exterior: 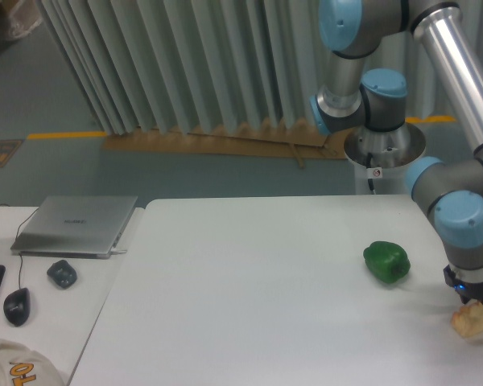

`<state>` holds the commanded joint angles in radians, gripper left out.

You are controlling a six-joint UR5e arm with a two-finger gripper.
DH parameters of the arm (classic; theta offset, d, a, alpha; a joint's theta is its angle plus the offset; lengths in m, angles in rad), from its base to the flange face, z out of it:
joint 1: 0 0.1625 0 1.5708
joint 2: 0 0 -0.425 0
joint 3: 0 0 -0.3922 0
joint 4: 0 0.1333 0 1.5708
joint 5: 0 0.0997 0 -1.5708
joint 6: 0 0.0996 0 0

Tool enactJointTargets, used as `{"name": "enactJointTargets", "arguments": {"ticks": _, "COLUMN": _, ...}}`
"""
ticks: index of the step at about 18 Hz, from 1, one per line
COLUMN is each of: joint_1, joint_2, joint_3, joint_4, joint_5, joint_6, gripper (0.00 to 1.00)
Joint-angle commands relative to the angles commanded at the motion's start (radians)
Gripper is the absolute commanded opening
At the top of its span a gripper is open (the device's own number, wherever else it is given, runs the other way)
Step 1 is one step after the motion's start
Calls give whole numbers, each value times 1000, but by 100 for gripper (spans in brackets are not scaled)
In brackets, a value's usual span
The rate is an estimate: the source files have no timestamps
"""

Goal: Place the bread in the basket

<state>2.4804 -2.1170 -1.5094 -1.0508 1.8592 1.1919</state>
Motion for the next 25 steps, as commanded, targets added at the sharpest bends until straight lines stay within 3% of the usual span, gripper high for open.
{"name": "enactJointTargets", "arguments": {"ticks": 1, "joint_1": 3, "joint_2": 12, "joint_3": 0, "joint_4": -2, "joint_5": -3, "joint_6": -9, "gripper": 27}}
{"name": "enactJointTargets", "arguments": {"ticks": 2, "joint_1": 8, "joint_2": 32, "joint_3": 2, "joint_4": -2, "joint_5": -5, "joint_6": -23, "gripper": 8}}
{"name": "enactJointTargets", "arguments": {"ticks": 3, "joint_1": 17, "joint_2": 54, "joint_3": 0, "joint_4": -2, "joint_5": -12, "joint_6": -29, "gripper": 0}}
{"name": "enactJointTargets", "arguments": {"ticks": 7, "joint_1": 70, "joint_2": 163, "joint_3": -15, "joint_4": -9, "joint_5": -133, "joint_6": -32, "gripper": 0}}
{"name": "enactJointTargets", "arguments": {"ticks": 12, "joint_1": 95, "joint_2": 183, "joint_3": -21, "joint_4": -9, "joint_5": -146, "joint_6": -32, "gripper": 0}}
{"name": "enactJointTargets", "arguments": {"ticks": 18, "joint_1": 368, "joint_2": 253, "joint_3": -25, "joint_4": -20, "joint_5": -474, "joint_6": -2, "gripper": 0}}
{"name": "enactJointTargets", "arguments": {"ticks": 25, "joint_1": 540, "joint_2": 253, "joint_3": -57, "joint_4": -20, "joint_5": -491, "joint_6": 280, "gripper": 0}}
